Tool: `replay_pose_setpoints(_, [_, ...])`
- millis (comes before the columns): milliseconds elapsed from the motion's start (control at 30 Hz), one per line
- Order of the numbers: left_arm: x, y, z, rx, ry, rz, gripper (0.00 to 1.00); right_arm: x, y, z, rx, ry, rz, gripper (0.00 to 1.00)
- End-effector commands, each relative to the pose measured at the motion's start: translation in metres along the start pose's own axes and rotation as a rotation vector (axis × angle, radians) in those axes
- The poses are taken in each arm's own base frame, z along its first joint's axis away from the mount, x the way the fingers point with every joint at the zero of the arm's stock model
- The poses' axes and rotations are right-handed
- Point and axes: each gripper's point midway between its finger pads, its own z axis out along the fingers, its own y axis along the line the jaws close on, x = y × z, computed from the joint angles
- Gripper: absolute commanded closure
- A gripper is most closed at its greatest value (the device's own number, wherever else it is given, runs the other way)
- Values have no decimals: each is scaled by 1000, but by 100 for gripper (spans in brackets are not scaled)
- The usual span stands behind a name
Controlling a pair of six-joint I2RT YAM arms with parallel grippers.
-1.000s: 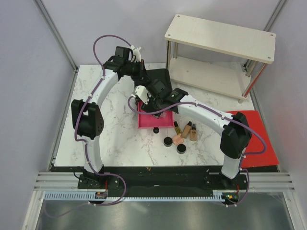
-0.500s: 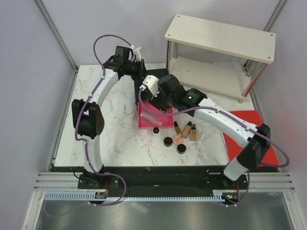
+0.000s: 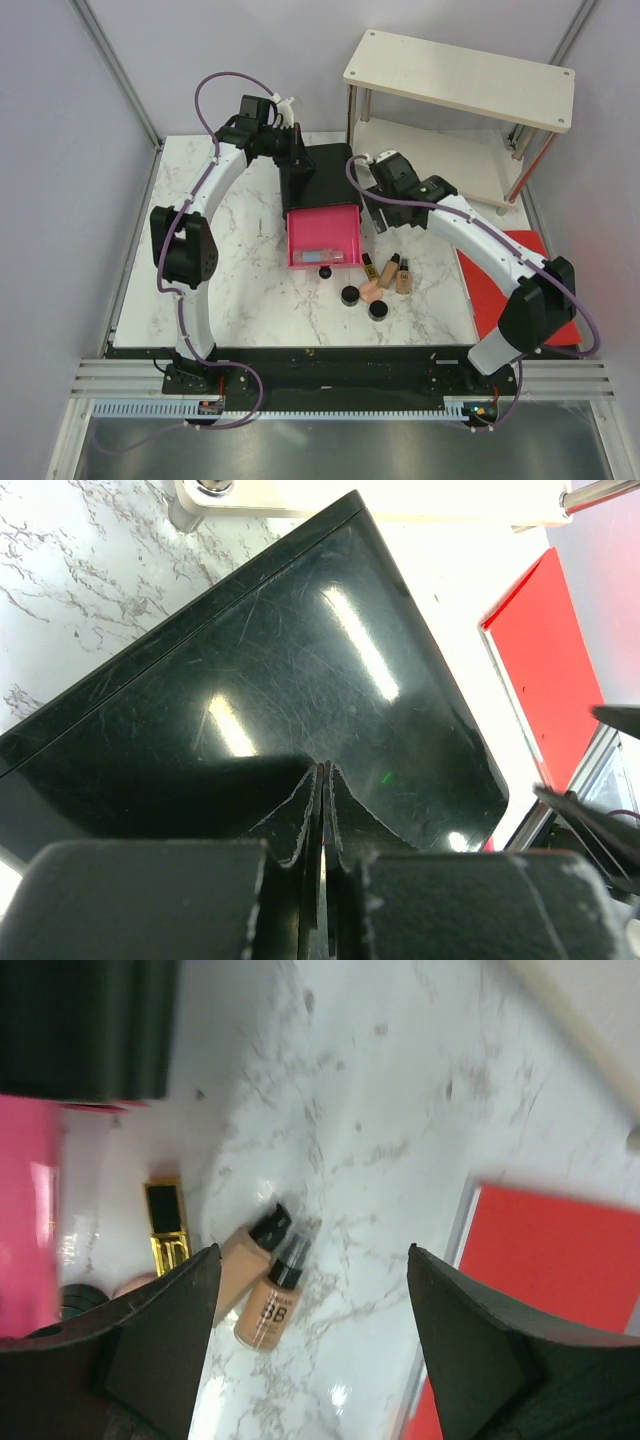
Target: Organize the makeup
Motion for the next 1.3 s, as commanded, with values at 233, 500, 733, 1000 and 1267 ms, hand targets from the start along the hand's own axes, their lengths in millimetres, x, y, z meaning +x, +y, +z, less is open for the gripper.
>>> replay_pose_setpoints(233, [79, 63, 17, -178, 253, -94, 94, 122, 27, 30, -105, 502, 267, 20])
replay_pose_setpoints(500, [78, 63, 16, -176, 252, -95, 94, 159, 51, 28, -198, 639, 303, 32])
replay_pose_setpoints(733, [81, 63, 18, -171, 260, -95, 94, 177, 38, 34, -144, 660, 313, 35])
replay_pose_setpoints(1000, [83, 64, 19, -173, 264, -96, 94, 189, 34, 53, -116, 656, 344, 37])
replay_pose_setpoints(1267, [84, 66, 19, -173, 266, -99, 94, 186, 34, 74, -83, 612, 377, 68])
